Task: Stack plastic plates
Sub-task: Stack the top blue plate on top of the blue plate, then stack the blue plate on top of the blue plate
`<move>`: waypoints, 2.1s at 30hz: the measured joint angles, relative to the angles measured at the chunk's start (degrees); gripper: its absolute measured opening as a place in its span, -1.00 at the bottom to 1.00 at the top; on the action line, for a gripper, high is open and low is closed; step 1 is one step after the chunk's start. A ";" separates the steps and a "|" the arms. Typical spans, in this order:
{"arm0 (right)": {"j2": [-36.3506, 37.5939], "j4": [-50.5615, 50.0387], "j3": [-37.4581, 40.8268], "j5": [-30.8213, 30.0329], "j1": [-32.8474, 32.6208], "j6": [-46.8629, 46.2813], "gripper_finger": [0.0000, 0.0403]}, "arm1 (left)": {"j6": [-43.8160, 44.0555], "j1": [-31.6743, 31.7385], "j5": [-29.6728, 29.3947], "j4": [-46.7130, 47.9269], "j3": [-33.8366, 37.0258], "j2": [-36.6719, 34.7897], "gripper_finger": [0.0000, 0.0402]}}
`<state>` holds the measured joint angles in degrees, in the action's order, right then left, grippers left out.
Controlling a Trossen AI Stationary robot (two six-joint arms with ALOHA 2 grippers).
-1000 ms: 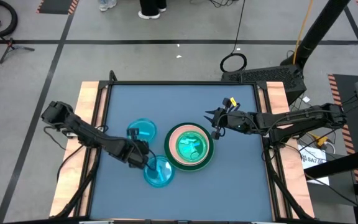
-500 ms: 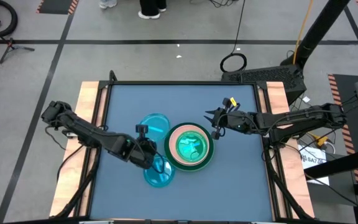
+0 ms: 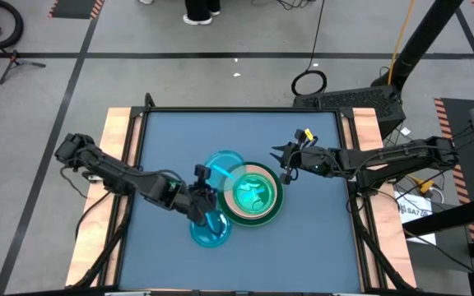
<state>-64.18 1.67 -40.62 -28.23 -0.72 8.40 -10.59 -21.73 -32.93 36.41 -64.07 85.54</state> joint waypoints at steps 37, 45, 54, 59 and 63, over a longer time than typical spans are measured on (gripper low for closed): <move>-0.02 -0.31 0.00 0.00 -0.01 0.26 -0.57 | -15.01 5.44 16.86 -9.03 -6.56 10.12 -0.68; -0.02 -1.11 0.00 0.00 -0.01 0.26 -0.57 | -9.31 5.44 16.86 -4.32 -6.55 10.11 -0.67; -0.02 -1.25 0.00 0.00 -0.01 0.24 -0.57 | 8.95 5.44 18.32 9.03 -6.54 10.10 -0.67; -0.02 -1.25 0.00 0.00 -0.01 0.24 -0.57 | 16.36 4.72 19.63 12.79 -5.44 9.86 -0.67; -0.02 -1.28 0.00 0.00 -0.01 0.22 -0.57 | 18.05 3.46 19.63 8.50 -1.64 7.50 -0.67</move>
<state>-64.20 0.39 -40.62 -28.23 -0.73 8.62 7.46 -18.27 -13.30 44.91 -65.72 93.04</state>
